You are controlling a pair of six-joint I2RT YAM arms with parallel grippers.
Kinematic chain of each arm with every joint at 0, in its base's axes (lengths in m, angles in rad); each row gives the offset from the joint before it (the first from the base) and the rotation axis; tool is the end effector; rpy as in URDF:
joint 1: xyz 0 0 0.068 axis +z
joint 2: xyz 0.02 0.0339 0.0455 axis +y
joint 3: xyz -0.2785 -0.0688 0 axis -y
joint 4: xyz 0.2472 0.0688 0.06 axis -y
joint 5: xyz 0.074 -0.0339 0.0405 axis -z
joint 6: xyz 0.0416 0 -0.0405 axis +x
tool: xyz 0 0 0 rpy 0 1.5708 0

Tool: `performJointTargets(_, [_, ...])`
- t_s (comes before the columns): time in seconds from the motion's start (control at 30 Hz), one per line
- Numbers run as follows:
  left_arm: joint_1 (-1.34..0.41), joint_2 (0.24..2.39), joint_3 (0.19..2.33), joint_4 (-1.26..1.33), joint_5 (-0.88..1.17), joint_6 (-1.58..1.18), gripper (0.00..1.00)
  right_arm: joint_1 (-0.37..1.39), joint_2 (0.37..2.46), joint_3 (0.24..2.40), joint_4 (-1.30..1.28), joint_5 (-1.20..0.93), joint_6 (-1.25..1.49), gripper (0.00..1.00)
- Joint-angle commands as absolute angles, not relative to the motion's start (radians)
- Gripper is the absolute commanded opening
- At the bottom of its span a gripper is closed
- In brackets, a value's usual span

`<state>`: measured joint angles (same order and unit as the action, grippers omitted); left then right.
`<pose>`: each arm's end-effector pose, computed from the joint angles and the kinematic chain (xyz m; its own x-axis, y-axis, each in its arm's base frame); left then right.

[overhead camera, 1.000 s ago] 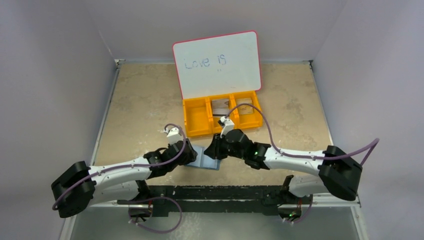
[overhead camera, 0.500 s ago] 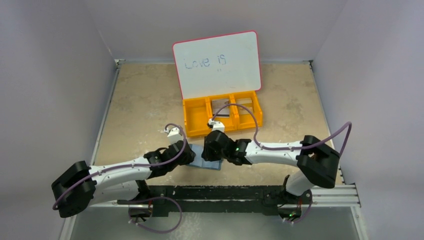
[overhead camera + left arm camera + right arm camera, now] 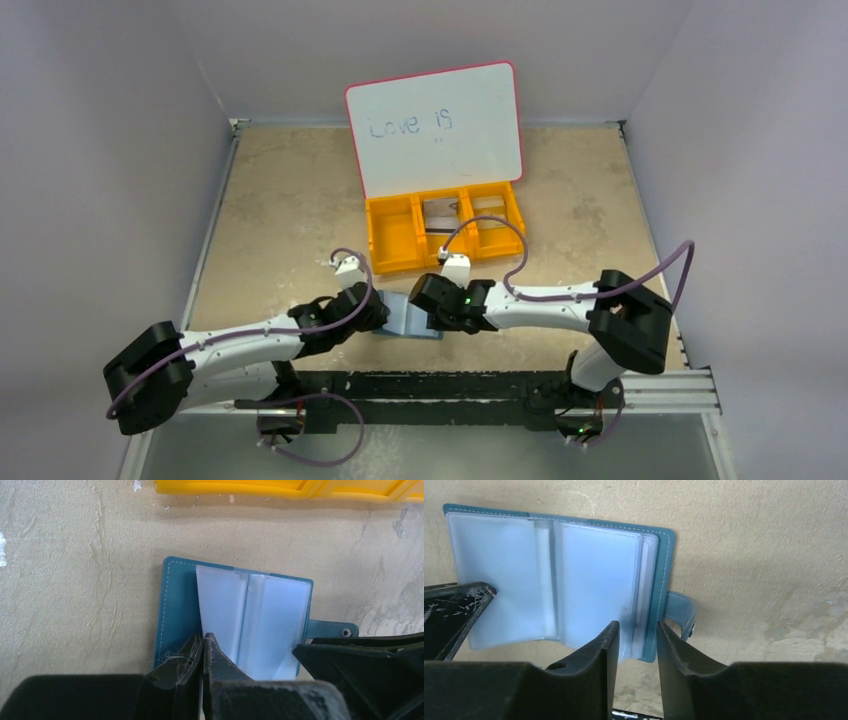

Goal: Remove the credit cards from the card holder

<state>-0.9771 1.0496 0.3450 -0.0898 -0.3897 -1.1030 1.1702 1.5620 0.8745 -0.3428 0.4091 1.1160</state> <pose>0.1179 -0.1464 0.1604 -0.7314 -0.3922 -0.5579 -0.0777 0.8607 -0.5032 0.1339 0.2738 0.1853 -0.8341 0.1439 -0.5324 -0.0357 0.9493 0.3124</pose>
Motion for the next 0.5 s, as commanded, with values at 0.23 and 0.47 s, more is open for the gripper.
performJointTargets(0.23, [-0.975,1.085,0.347,-0.021,-0.347,-1.080,0.00,1.082,1.465,0.727,-0.080,0.285,1.107,0.44])
performJointTargets(0.47, [-0.975,1.127,0.357,0.008,-0.315,-1.074,0.00,1.075,1.512,0.794,-0.102,0.305,1.073,0.43])
